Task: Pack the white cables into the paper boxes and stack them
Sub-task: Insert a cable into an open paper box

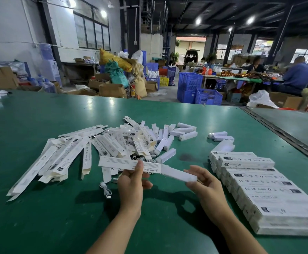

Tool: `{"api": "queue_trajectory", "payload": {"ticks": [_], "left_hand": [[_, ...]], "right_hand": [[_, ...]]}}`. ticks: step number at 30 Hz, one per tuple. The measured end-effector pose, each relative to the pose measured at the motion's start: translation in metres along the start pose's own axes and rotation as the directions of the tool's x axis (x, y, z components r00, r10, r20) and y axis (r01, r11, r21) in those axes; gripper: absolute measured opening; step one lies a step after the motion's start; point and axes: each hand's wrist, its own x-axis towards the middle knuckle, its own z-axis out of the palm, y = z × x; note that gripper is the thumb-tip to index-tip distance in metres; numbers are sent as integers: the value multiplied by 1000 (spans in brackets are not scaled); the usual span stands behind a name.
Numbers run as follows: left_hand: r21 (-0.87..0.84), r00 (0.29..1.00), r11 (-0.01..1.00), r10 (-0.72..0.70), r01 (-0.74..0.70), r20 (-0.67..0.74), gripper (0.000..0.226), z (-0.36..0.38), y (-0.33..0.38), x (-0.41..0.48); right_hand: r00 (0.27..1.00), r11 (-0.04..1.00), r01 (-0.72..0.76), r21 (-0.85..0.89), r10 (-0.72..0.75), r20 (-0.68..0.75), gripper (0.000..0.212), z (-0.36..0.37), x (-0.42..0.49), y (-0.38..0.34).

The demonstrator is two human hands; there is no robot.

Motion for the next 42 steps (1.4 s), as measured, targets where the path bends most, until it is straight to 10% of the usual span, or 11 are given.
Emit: {"api": "queue_trajectory", "payload": {"ticks": [20,36,42], "left_hand": [[-39,966,999,3,7,258,37,5,2,-17],[12,915,998,58,-69,398,16,6,2,-26],[32,892,997,53,-76,448,17,7,-3,-27]], "right_hand": [[977,999,-30,-36,22,-212,28,10,-1,2],[993,995,-98,28,99,-69,22,20,-9,-6],[959,963,-216,163,177,221,42,24,-10,-11]]}}
